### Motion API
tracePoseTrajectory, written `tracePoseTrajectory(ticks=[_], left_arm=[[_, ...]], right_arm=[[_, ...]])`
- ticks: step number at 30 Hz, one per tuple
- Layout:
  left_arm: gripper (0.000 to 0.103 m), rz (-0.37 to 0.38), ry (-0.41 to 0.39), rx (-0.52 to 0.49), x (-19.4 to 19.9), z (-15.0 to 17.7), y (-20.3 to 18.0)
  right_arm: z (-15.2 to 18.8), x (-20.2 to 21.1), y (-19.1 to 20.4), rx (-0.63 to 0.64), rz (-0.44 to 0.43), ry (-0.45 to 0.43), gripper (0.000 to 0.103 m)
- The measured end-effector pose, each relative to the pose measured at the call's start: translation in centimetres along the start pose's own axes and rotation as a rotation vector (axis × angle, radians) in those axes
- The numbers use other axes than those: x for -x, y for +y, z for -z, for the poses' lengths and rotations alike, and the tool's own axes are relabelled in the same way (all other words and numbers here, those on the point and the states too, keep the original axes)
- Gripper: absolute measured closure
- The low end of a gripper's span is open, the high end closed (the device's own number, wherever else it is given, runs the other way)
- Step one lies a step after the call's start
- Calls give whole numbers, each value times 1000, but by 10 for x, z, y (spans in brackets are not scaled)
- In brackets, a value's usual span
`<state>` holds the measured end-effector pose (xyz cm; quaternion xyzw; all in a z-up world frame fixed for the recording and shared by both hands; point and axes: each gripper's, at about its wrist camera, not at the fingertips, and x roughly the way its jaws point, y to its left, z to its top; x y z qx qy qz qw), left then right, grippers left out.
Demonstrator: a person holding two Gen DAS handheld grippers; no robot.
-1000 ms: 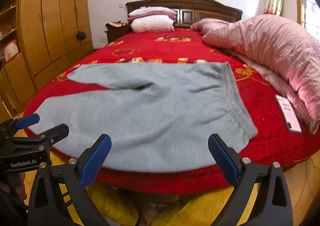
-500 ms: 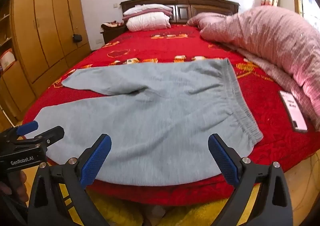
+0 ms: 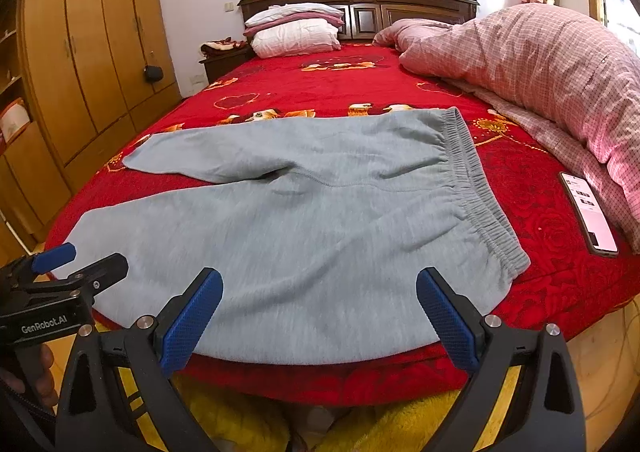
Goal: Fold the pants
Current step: 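Move both grippers toward the grey sweatpants lying on the bed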
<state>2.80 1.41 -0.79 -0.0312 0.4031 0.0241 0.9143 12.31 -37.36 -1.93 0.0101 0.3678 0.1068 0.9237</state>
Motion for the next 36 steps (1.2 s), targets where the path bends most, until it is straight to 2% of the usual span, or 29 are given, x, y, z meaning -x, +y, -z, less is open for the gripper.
tracePoseTrajectory(ticks=[36], left_arm=[[0,-4,33,20,-4,3,3]], right_arm=[[2,-1,-3,-28,2,22,4]])
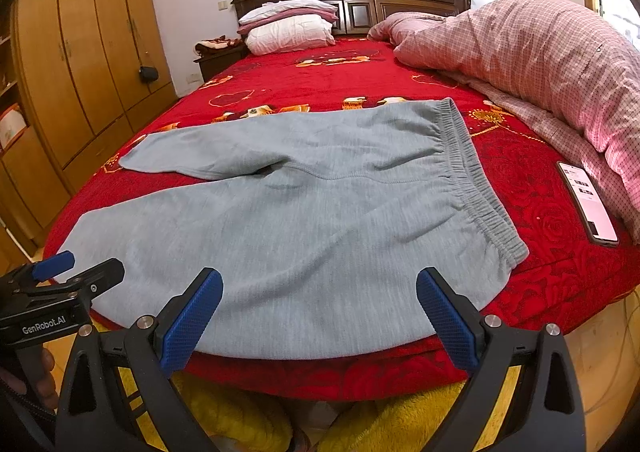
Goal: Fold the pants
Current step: 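Move both grippers toward the grey sweatpants lying on the bed, then lower both grippers onto the pant leg ends and close on the fabric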
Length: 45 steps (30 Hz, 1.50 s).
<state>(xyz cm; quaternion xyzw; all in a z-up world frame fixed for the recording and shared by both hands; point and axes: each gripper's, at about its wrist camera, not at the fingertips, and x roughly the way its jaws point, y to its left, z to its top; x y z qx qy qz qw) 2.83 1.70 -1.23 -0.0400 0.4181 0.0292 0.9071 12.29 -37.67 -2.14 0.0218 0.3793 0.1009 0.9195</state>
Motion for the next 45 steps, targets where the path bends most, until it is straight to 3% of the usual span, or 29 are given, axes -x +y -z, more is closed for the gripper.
tracePoseTrajectory(ticks=[20,36,45], left_arm=[[0,-12,40,-37,-12,-6,2],[0,7,108,-42,-49,-53,19],[0,-25,99,-133,-71,-98,26]], right_arm=[[-6,-10,-5,14,4,22,4],[-49,-47,-28,-5,-37,93,4],[-82,-69,-48,-7,-61,137,4]])
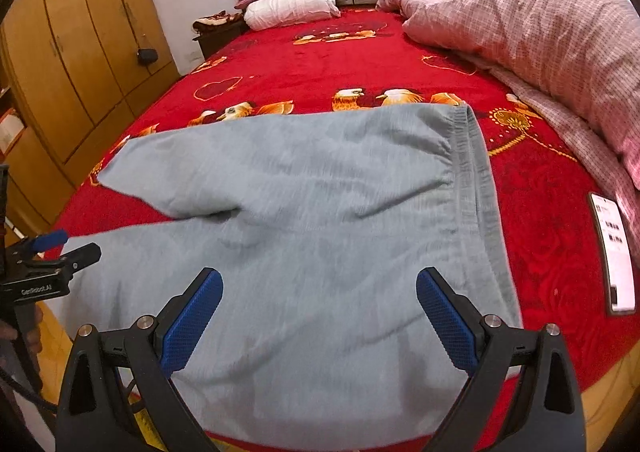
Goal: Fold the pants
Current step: 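Lower both grippers onto the pant leg ends and close on the fabric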
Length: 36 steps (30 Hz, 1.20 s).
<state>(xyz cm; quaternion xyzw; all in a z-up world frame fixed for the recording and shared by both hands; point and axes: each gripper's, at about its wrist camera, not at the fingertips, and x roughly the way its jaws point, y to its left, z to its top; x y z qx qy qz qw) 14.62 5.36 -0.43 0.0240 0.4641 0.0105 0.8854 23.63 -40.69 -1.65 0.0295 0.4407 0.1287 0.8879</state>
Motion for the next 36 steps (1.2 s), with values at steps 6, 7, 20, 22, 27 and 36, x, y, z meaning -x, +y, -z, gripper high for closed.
tracePoseTrajectory(ticks=[6,7,20,22,27,36], left_arm=[[0,20,-25,-69,-17,-42,-2],[0,30,-26,-81,-21,-50,-2],[0,193,72,-86,-100,-126,7],[0,183,75,-114,-111,-137,11],[3,153,70,-178,-138,-167,23],[11,168,133,-271,-182,-194,29]], right_arm=[[-37,-20,-22,-25,1,49,4],[-43,-24,-26,-31,-2,58,4],[-109,-75,-61,-7,77,118,4],[-119,-83,-65,7,102,126,4],[-144,-108,-78,22,131,160,4],[-164,-159,-78,130,142,259,4]])
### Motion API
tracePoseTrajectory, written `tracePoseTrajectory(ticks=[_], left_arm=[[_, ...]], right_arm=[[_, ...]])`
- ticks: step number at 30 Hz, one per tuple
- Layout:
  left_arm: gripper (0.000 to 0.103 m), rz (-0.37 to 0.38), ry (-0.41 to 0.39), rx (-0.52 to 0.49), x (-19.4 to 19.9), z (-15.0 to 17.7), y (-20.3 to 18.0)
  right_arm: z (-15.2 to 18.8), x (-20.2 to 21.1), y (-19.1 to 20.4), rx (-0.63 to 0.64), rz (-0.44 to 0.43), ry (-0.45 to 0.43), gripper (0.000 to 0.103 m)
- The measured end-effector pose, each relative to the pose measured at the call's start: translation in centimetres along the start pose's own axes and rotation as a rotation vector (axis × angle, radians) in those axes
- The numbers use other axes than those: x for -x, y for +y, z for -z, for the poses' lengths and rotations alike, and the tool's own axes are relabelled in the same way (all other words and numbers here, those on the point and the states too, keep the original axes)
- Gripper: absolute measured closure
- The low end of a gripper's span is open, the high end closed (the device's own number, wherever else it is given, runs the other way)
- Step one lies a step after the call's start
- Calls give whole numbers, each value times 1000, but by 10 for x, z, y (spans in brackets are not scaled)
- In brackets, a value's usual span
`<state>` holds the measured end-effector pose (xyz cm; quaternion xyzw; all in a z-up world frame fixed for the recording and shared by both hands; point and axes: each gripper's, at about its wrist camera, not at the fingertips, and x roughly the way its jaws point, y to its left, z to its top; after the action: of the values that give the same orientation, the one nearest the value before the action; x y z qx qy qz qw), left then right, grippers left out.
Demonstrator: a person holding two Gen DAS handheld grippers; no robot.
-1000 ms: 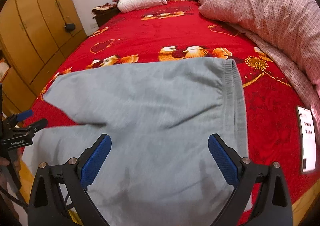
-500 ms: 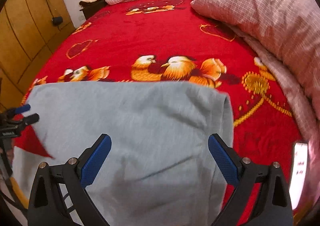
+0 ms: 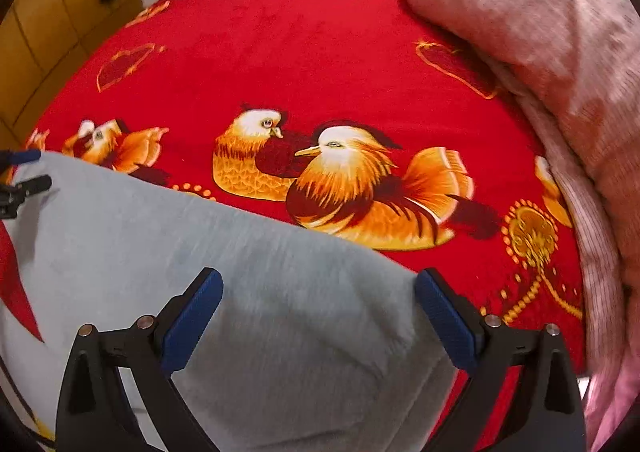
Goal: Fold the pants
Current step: 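Lower both grippers onto the pant leg ends and close on the fabric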
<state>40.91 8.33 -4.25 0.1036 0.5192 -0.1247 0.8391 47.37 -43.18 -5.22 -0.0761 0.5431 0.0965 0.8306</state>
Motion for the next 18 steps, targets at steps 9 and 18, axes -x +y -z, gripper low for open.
tracePoseTrajectory(ticks=[9,18], left_arm=[[0,26,85,-3,-41,2,13],[5,18,79,8,-42,-2,7]], right_arm=[[-1,-43,-7,49,-33,91,0],[-8,-49,-14,65,-62,127,0]])
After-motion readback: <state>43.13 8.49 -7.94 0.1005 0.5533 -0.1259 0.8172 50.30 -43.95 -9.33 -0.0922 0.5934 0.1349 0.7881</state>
